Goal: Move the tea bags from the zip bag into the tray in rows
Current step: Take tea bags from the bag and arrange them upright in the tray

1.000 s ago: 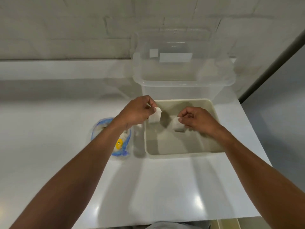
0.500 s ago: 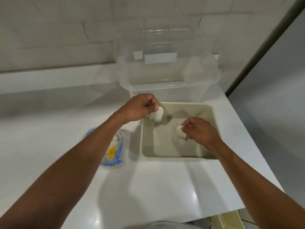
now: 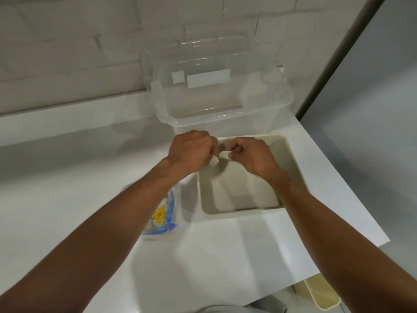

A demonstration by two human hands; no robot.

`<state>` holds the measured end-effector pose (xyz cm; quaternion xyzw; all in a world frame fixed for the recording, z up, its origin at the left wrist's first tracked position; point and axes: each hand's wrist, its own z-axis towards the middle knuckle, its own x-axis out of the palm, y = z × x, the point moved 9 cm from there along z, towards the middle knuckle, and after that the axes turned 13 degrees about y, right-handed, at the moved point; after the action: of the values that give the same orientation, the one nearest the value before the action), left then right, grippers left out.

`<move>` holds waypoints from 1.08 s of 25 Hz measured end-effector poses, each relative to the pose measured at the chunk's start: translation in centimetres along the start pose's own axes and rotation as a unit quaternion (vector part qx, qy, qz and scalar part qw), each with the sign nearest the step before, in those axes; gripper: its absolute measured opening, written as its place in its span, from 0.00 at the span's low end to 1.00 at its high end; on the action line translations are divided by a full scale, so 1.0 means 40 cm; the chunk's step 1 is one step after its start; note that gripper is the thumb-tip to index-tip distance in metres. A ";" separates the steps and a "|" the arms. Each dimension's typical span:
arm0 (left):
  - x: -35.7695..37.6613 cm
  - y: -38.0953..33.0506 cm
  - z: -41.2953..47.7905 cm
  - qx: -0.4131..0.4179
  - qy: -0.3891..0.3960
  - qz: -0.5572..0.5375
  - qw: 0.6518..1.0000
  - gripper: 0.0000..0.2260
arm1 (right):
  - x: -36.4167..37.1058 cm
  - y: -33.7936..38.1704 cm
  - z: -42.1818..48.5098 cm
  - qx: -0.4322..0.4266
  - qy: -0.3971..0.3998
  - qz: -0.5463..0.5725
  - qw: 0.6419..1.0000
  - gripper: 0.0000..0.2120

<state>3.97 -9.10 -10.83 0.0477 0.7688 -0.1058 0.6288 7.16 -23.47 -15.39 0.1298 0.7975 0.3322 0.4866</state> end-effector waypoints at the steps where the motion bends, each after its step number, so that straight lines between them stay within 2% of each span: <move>1: 0.001 -0.002 -0.003 -0.005 -0.002 0.009 1.000 0.09 | 0.007 -0.003 -0.001 0.003 0.010 -0.013 1.000 0.03; 4: 0.000 -0.005 -0.011 -0.028 0.000 0.042 0.999 0.07 | 0.027 -0.033 -0.001 0.018 0.034 -0.022 0.999 0.03; 7: 0.005 -0.027 -0.008 -0.037 0.023 0.111 0.993 0.04 | 0.000 -0.058 -0.006 0.018 -0.006 -0.013 1.000 0.01; 9: 0.017 -0.052 -0.011 -0.038 0.055 0.143 0.988 0.07 | -0.020 -0.070 -0.013 0.000 -0.015 -0.017 1.000 0.00; 11: 0.026 -0.073 -0.012 -0.040 0.083 0.147 0.985 0.10 | -0.022 -0.079 -0.013 -0.007 0.010 -0.026 1.000 0.01; 13: 0.020 -0.076 -0.005 -0.055 0.082 0.146 0.984 0.06 | -0.017 -0.076 -0.001 -0.001 0.024 -0.039 0.999 0.00; 16: 0.021 -0.079 0.016 -0.088 0.082 0.191 0.974 0.09 | -0.008 -0.036 0.024 0.000 0.016 -0.112 0.994 0.03; 20: 0.055 -0.071 0.046 -0.108 0.113 0.223 0.962 0.07 | 0.017 0.017 0.043 -0.012 -0.012 -0.236 0.972 0.10; 27: 0.049 -0.064 0.043 -0.121 0.110 0.196 0.967 0.07 | 0.037 0.062 0.040 -0.073 -0.069 -0.284 0.954 0.10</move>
<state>4.69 -12.11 -12.83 0.1325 0.8162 0.1191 0.5496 7.51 -20.21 -15.27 -0.1153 0.7396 0.2281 0.6226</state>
